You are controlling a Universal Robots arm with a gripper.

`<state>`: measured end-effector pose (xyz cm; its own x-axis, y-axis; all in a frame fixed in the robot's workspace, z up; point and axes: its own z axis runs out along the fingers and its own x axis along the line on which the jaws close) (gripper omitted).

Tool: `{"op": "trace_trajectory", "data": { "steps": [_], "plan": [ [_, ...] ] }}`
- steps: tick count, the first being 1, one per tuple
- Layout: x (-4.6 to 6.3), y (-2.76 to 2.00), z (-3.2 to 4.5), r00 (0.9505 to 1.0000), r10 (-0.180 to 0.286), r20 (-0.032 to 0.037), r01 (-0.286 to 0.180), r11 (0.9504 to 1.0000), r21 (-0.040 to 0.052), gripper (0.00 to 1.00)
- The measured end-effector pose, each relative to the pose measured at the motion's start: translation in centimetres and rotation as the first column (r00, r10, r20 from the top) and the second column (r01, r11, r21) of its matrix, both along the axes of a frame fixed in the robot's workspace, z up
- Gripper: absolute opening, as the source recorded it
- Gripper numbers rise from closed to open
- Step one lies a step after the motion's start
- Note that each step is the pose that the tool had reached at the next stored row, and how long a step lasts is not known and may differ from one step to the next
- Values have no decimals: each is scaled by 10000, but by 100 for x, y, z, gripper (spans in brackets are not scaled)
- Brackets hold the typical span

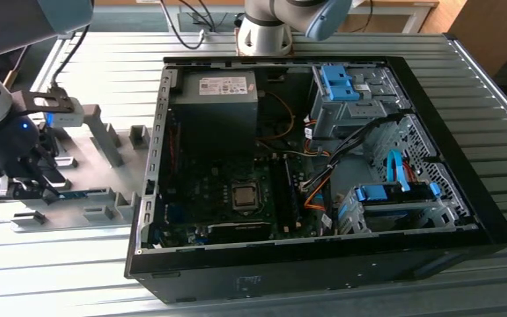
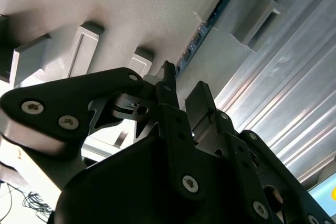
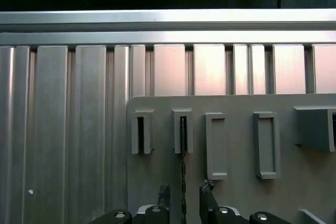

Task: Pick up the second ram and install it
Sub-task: 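Pick up the second ram and move it above second insertion slot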

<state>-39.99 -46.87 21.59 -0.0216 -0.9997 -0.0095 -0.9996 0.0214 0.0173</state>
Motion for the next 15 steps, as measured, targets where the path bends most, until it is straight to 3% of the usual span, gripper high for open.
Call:
{"op": "trace_trajectory", "data": {
  "steps": [15],
  "plan": [
    [-1, 0, -41, 10000, 0, -2, 0, 10000, -1, 36]
  ]
}}
